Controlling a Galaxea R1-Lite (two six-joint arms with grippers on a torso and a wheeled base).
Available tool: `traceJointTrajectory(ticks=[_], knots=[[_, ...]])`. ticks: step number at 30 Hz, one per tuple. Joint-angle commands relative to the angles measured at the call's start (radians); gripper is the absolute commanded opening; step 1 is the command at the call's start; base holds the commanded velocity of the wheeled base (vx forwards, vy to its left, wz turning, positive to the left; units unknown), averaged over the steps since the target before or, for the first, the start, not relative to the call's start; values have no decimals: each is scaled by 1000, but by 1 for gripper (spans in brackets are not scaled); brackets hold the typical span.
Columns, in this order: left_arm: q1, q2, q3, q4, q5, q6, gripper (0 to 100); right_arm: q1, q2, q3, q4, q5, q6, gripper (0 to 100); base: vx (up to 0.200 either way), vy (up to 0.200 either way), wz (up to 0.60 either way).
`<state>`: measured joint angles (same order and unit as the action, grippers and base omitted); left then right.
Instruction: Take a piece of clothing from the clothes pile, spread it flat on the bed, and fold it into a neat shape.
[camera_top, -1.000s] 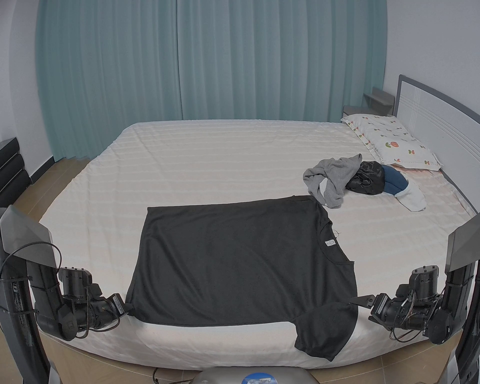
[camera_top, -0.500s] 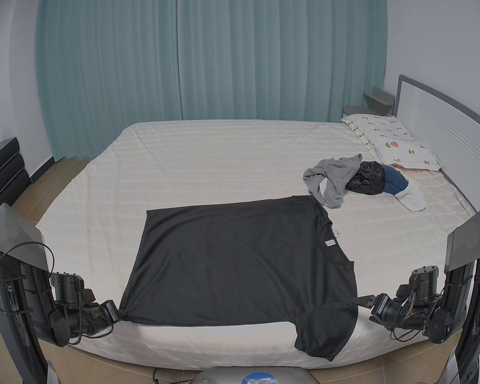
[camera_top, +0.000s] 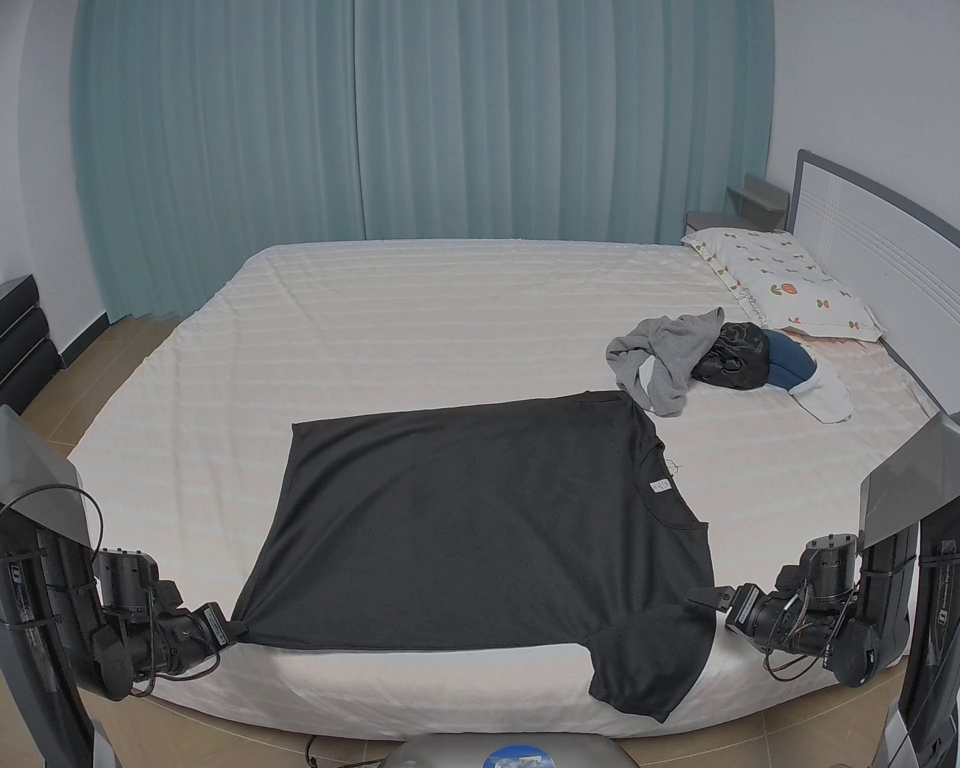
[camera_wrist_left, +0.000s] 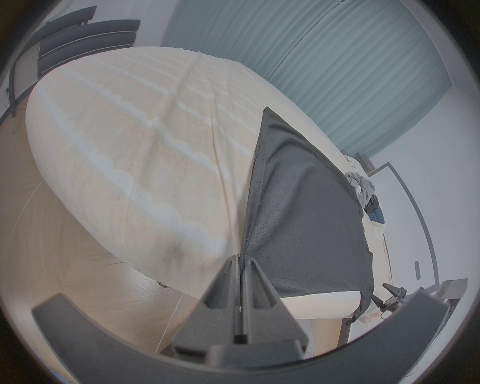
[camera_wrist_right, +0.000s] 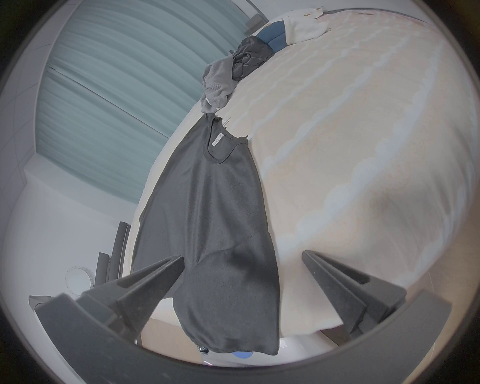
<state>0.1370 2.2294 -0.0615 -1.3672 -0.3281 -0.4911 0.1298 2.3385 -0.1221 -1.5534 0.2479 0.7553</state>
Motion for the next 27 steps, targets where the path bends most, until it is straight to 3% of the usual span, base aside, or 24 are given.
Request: traceJointTrajectory(ticks=[1,7,8,13,18,27], knots=[[9,6,8,-1,0,-4,0,1,45,-50,-8,2,-1,100,0,0,0],[10,7,8,-1,0,-4,0,-2,59,-96,-8,2,-1,100,0,0,0],[10,7,9,-1,0,-4,0,-2,61,-99,-8,2,-1,0,0,0,0],[10,9,12,-1,0,-6,0,-13,70,-137,-8,-1,-1,0,0,0,0],[10,9,14,-1,0,-4,0,-45,78,-283,78,-12,-2,0,0,0,0],[9,6,14,-1,-2,-11,0,-52,81,-335,79,-9,-4,0,0,0,0]])
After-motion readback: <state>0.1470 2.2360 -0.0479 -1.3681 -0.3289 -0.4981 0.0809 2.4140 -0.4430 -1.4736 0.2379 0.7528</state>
